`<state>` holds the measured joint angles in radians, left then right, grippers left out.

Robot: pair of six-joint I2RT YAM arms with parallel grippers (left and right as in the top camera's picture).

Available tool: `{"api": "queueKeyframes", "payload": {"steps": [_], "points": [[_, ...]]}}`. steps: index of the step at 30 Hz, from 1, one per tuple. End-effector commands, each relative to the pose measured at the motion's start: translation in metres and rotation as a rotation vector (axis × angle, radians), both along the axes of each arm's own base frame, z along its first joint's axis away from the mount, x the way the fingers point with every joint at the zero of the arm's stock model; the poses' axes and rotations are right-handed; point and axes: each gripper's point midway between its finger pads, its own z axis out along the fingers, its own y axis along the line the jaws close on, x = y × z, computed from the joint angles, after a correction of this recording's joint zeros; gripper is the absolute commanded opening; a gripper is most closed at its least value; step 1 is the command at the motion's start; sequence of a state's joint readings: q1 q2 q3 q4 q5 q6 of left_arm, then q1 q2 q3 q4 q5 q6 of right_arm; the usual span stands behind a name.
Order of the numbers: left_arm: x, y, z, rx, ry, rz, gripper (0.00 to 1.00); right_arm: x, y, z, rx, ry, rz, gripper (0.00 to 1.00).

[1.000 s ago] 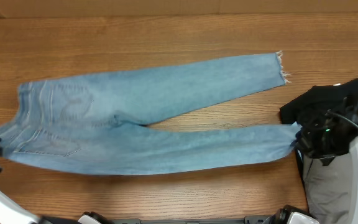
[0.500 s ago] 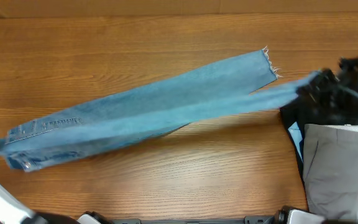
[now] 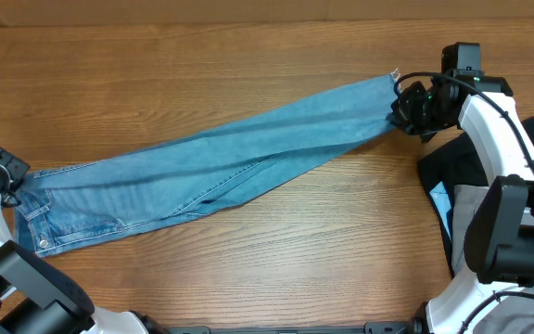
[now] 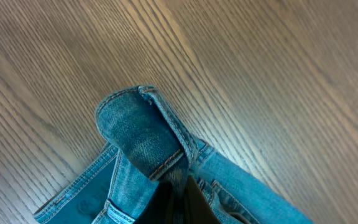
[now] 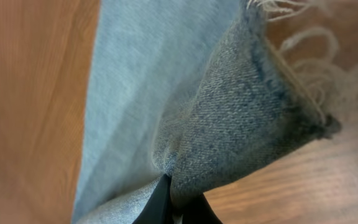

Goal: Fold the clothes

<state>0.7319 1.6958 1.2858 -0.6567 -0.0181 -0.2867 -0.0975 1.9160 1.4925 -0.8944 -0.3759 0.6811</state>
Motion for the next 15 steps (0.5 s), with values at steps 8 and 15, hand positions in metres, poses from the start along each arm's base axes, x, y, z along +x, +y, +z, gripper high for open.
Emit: {"api": "queueKeyframes", "payload": {"steps": [8,15], "points": [[-0.028,0.02,0.013,0.145,0.162,0.017,0.04,-0.03,-0.022,0.042,-0.147,0.068,0.06,0.04],[-0.031,0.022,0.041,0.191,0.108,0.033,0.04,-0.034,-0.045,0.092,-0.284,0.011,0.015,0.04]]}}
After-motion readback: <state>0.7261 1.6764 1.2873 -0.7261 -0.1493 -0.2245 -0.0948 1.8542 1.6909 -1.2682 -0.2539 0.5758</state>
